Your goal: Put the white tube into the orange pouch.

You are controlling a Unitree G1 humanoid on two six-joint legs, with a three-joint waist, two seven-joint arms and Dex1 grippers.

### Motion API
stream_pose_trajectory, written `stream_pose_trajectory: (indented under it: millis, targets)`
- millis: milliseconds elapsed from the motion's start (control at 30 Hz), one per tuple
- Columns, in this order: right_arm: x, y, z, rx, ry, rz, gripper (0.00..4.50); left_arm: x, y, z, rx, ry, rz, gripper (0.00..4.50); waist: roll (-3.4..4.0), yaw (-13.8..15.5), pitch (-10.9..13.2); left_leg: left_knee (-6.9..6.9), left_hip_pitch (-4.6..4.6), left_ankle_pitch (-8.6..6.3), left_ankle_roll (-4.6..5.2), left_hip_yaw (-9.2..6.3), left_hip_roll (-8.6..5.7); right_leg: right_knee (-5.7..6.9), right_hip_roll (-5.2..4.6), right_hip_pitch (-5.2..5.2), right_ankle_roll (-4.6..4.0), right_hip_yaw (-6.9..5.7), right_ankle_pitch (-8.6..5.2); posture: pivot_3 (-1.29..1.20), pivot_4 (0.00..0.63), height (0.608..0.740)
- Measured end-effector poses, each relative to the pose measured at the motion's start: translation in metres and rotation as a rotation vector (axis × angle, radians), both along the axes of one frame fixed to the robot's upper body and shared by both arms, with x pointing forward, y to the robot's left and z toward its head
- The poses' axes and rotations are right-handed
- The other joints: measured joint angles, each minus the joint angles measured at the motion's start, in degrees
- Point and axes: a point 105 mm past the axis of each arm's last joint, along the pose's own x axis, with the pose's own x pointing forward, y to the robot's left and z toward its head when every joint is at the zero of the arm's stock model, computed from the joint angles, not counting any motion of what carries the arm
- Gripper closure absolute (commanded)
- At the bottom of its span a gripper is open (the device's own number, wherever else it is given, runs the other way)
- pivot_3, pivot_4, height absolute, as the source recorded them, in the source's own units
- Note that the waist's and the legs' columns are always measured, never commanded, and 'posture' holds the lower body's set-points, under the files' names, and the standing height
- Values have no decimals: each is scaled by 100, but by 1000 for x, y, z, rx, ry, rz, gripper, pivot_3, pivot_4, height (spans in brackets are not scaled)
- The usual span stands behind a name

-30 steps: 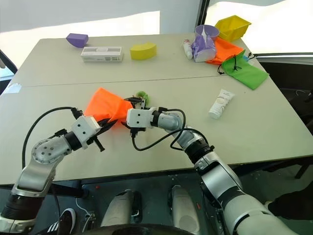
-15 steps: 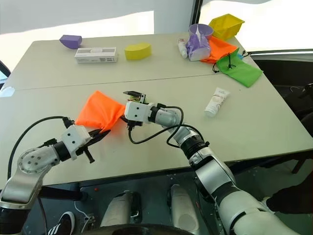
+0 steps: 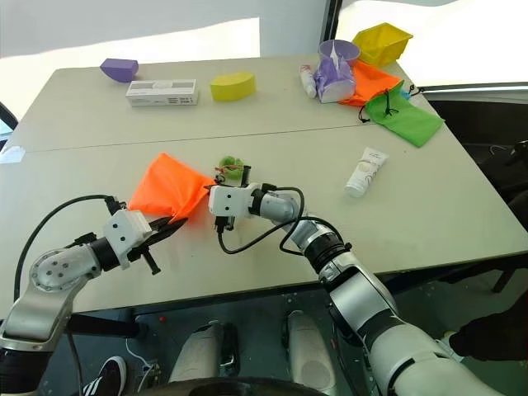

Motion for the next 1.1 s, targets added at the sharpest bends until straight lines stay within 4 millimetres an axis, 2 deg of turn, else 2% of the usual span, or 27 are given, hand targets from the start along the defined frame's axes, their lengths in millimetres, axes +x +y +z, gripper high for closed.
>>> stream_pose_trajectory:
  millis: [100, 200, 567, 767, 833, 967, 1033, 1100]
  targets:
    - [2, -10, 2, -8, 6, -9, 4467, 3, -3, 7, -5, -31, -8, 4500, 0, 2, 0, 0, 0, 0, 0, 2, -2, 0, -4, 1, 0, 1, 0, 0, 150, 740]
    - [-1, -29, 9, -13, 9, 10, 4467, 4, -12, 8, -14, -43, -45, 4500, 0, 21, 0, 0, 0, 0, 0, 2, -4, -4, -6, 3, 1, 1, -1, 0, 150, 740]
    - [-27, -79, 16, -74, 65, 23, 4467, 10, -33, 12, -16, -80, -164, 4500, 0, 21, 0, 1, 2, 0, 0, -1, -5, -1, 3, 2, 1, 0, -1, 0, 150, 740]
    - [-53, -106, 16, -110, 162, 27, 4467, 5, -47, 11, -25, -71, -242, 4500, 0, 37, 0, 0, -1, 0, 0, 0, -7, -14, -1, 4, 4, 1, -2, 0, 150, 740]
    - [-71, -115, 10, -151, 222, 54, 4467, 2, -50, 11, -36, -63, -276, 4500, 0, 56, 0, 0, -1, 0, 0, -3, -7, -16, 0, 5, 4, 0, -3, 0, 150, 740]
    - [-91, -116, 6, -183, 321, 88, 4467, -8, -49, 3, -56, -10, -318, 4500, 0, 23, 0, 0, 1, -1, 0, -8, -7, -15, 3, 3, 19, 0, -12, 0, 150, 740]
    - [-93, -114, 7, -181, 344, 90, 4467, -12, -47, -1, -61, 17, -325, 4500, -2, 15, 1, 1, 2, -1, -1, -17, -7, -16, 5, 3, 18, -1, -11, 0, 150, 740]
    - [-86, -106, 8, -152, 340, 78, 4467, -15, -40, -4, -55, 37, -312, 4500, -2, -2, 1, 1, 3, -2, -3, -22, -7, -17, 7, 0, 10, -3, -6, 0, 150, 740]
